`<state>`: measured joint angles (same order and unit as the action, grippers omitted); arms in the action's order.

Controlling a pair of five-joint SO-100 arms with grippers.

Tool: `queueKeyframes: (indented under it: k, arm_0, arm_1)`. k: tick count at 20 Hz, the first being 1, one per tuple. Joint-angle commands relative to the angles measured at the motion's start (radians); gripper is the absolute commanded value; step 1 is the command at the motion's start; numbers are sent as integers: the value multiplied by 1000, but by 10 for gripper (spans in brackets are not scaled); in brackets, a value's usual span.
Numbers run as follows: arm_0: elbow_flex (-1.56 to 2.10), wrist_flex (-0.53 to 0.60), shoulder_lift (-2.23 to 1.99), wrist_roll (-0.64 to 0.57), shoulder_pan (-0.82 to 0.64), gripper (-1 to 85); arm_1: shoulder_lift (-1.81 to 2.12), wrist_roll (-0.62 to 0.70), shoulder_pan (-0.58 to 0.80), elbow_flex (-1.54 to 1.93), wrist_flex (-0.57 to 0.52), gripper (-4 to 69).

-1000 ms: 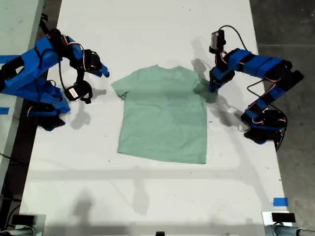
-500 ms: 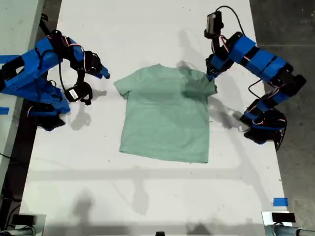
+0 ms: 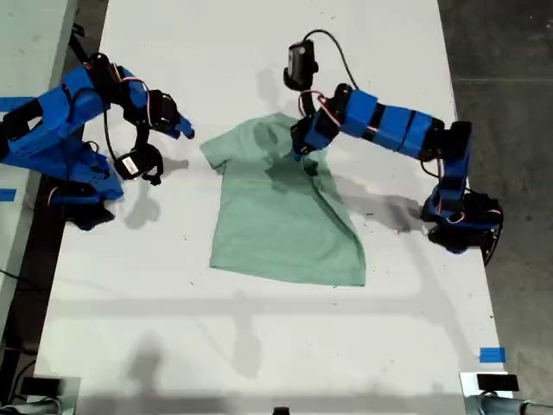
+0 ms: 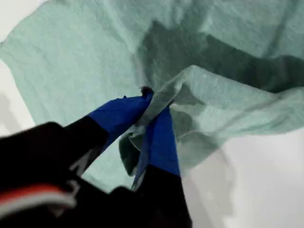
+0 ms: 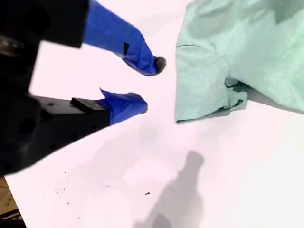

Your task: Fold tshirt

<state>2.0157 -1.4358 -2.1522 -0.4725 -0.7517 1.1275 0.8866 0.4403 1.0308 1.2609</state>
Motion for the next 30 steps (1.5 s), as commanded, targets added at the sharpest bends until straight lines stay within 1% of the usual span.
queueKeyframes:
  k: [1, 2, 3, 5, 8, 12, 14, 16, 20, 23, 24, 26, 28, 29, 30]
  arm_0:
    - [-8, 17, -8, 20, 23, 107]
    - [-6, 17, -8, 20, 25, 115]
    - [-5, 15, -8, 23, 25, 134]
    - [-5, 8, -8, 23, 26, 168]
    - [-23, -12, -9, 17, 14, 228]
    - [-67, -25, 0, 14, 2, 251]
    - [-72, -8, 35, 5, -12, 253]
    - [-74, 43, 118, -12, -31, 256]
    - [-75, 187, 364, -55, -94, 268]
    - [-123, 261, 577, -94, -147, 271]
    - [-158, 270, 661, -101, -156, 277]
    - [-272, 236, 834, -109, -167, 289]
    - [-385, 190, 991, -121, -170, 275]
    - [-439, 146, 1034, -120, -167, 229]
    - [-474, 132, 1063, -141, -172, 50]
  arm_1:
    - [-130, -40, -15, -84, -147, 57]
    - [-193, -54, -3, -121, -135, 282]
    - [-233, -57, 9, -150, -101, 374]
    - [-204, -64, 29, -156, -6, 322]
    - [-3, -38, 35, -155, 155, 289]
    - [328, 38, 46, -72, 264, 254]
    - [426, 46, 55, 8, 287, 238]
    - [466, 38, 58, 74, 288, 223]
    - [466, 18, 18, 89, 285, 201]
    - [502, 9, -9, 87, 301, 188]
    - [520, 6, -17, 89, 310, 184]
    - [558, -2, -31, 91, 322, 177]
    - [600, -9, -41, 97, 331, 170]
    - [624, -14, -44, 109, 333, 167]
    - [646, -18, -44, 127, 333, 166]
